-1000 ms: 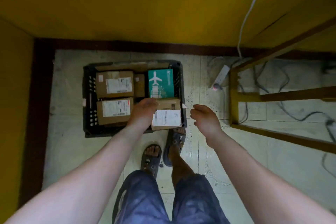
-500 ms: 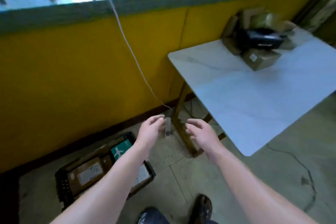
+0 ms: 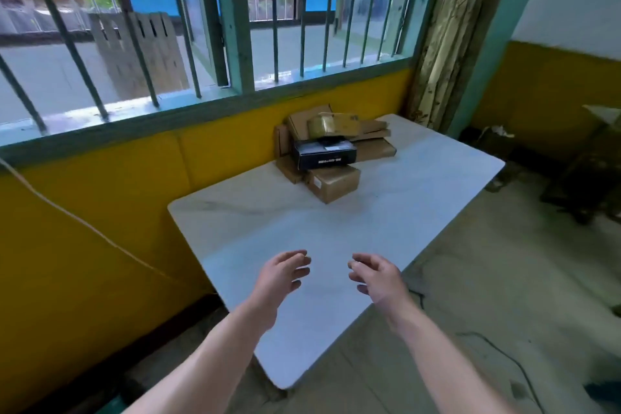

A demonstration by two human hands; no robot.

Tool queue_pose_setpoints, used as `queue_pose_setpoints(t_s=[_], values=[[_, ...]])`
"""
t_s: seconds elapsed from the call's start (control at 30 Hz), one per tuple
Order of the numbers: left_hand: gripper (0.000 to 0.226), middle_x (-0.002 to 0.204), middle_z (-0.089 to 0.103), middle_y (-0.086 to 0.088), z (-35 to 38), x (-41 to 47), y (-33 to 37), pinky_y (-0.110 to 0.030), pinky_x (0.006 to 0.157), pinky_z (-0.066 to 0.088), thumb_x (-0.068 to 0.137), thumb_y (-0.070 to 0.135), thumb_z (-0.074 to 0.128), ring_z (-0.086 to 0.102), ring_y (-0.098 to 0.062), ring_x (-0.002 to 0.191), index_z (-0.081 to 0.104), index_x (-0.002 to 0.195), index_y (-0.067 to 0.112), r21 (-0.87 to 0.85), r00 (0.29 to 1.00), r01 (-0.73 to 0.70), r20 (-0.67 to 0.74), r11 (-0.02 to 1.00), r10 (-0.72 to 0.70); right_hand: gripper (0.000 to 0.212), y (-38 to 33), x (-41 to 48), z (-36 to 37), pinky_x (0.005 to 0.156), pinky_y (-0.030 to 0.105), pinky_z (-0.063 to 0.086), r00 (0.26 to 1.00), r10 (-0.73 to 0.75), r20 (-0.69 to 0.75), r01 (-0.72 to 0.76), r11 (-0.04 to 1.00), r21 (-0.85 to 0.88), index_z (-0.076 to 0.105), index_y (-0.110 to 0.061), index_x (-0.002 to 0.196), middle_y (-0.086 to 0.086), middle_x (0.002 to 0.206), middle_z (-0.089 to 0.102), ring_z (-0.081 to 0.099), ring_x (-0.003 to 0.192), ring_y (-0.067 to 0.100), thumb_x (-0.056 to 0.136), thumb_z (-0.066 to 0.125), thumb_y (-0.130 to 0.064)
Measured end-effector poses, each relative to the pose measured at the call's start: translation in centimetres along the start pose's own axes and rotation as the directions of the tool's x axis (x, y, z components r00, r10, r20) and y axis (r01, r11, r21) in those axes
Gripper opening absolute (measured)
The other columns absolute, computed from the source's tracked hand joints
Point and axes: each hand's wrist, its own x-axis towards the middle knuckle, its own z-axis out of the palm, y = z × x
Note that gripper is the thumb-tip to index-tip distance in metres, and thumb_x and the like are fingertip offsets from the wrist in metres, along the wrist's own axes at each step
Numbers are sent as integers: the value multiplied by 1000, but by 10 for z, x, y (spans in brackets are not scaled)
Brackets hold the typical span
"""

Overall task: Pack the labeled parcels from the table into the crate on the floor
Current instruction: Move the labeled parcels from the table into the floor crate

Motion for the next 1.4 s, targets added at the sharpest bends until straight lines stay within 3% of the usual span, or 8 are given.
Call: queue_pose_setpoints(t_s=[0.2,0.5,0.67,0.83,0.97,1.13,1.23,1.4], values=[[14,102,72,1,89,30,13,-26,81,47,99,17,54,66,-14,91,67,103,20,2,1000,4,-10,1000,-4,18,9,51,-83,78,24,50,999,41,27,-41,999,-3,62,-25,112,-8,105,68,65,99,8,95,60,-24],[16,105,73,2,137,118,29,-25,80,50,98,17,55,67,-13,99,67,109,18,-49,993,1,-121,999,-7,20,-2,144,-110,77,24,50,984,89,156,-85,996,-32,61,-21,116,-4,106,67,65,98,11,96,58,-23],[15,109,72,0,170,206,62,-27,87,48,99,19,53,66,-14,101,66,106,18,-163,989,-10,-150,987,-14,23,-37,235,-126,82,25,51,982,78,173,-62,993,-97,60,-19,119,-2,109,67,64,101,13,96,58,-23],[20,111,73,-6,189,289,107,-38,98,48,98,16,54,68,-20,103,67,113,14,-241,981,-44,-194,970,-4,26,-76,319,-137,86,28,52,978,88,189,-61,987,-149,60,-15,122,0,110,67,64,100,13,96,58,-21],[22,114,70,-3,191,343,135,-26,78,52,98,16,55,65,-15,102,64,119,16,-263,970,-57,-244,963,-9,27,-89,380,-141,86,32,53,978,124,169,-103,986,-129,62,-14,122,1,106,67,64,99,16,95,58,-17],[41,132,58,-2,183,402,169,-31,99,43,99,22,55,55,-16,118,50,139,18,-94,912,-147,-399,985,98,42,-105,453,-127,96,35,51,964,127,233,-93,984,-152,51,-16,137,-3,120,58,59,105,15,95,58,-20],[51,145,47,-3,180,432,191,-25,98,35,99,20,55,46,-13,123,38,147,17,-25,857,-194,-490,981,157,50,-124,506,-115,106,44,44,968,94,231,-65,989,-132,45,-21,142,1,138,50,52,121,22,94,59,-24],[69,160,26,-2,184,470,208,-39,116,26,98,27,56,28,-22,145,20,156,22,40,819,-59,-569,997,71,61,-159,584,-99,107,42,34,958,94,270,-71,993,-95,33,-29,150,1,155,36,38,137,26,94,58,-32]])
